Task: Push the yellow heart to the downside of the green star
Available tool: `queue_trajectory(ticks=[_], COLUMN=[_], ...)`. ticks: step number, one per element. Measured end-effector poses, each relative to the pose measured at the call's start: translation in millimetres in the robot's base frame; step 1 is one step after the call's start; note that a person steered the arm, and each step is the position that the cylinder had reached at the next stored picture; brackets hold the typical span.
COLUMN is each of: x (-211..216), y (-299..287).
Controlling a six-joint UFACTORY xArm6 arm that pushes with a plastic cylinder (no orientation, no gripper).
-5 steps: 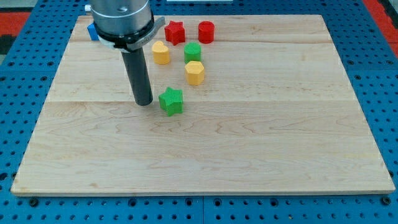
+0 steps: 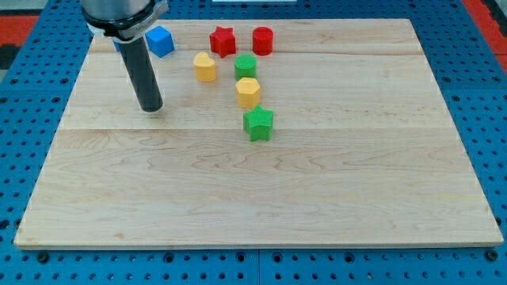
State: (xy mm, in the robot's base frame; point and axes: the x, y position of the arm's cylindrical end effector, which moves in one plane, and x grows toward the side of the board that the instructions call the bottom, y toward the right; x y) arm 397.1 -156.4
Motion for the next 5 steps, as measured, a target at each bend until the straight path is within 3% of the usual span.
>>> queue_trajectory(ticks=[3,5], x=[-82.9,-118.5], y=[5.3,38.2])
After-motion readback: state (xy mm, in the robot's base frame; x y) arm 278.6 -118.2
